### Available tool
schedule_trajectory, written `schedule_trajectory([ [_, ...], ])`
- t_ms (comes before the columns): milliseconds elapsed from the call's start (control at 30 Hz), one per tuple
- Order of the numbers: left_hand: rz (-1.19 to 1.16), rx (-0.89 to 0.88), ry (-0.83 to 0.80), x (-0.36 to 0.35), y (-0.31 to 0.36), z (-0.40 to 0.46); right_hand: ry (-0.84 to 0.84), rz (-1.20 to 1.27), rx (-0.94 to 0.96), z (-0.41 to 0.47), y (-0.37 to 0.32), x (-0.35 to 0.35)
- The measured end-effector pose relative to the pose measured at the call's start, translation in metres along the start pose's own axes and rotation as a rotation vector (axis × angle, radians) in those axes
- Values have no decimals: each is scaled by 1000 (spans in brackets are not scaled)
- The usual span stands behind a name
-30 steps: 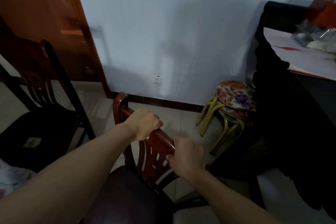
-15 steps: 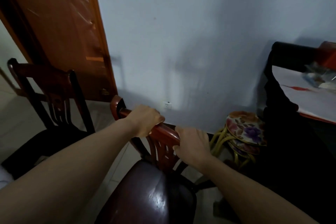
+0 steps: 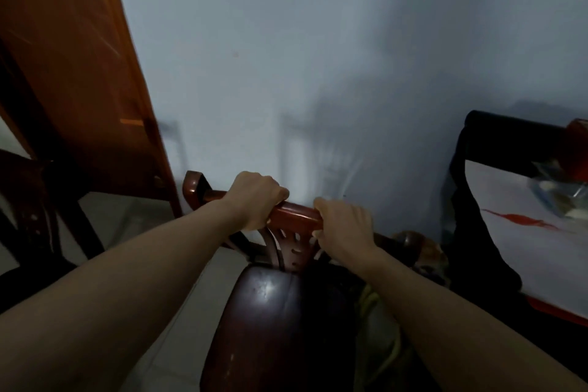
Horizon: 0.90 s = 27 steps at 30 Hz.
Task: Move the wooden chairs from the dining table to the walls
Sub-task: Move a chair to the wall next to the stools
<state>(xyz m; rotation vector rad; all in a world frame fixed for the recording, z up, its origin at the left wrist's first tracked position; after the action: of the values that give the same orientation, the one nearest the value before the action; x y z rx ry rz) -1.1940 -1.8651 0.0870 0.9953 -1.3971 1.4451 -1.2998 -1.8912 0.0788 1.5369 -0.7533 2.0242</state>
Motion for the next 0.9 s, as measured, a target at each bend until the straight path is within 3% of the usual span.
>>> schedule_trajectory([
  [300, -42, -105, 44, -27, -11, 120, -135, -75, -122, 97, 83, -27],
  [700, -126, -209, 53, -59, -19, 247, -150, -149, -197, 184, 164, -57],
  [800, -276, -157, -14, -71, -24, 277, -151, -149, -210, 202, 193, -57],
  [900, -362, -66, -139, -85, -28, 305, -256, -86, -234, 207, 228, -63],
])
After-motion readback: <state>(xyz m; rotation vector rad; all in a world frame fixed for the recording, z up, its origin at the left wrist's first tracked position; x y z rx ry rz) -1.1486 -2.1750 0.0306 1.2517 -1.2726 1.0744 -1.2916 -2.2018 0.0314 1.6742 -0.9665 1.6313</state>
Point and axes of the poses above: each hand's wrist, its own z-axis towards the middle knuckle, its own x-axis out of the back of the hand, y = z × x, the point moved 10 cm from there along z, towards the middle knuckle
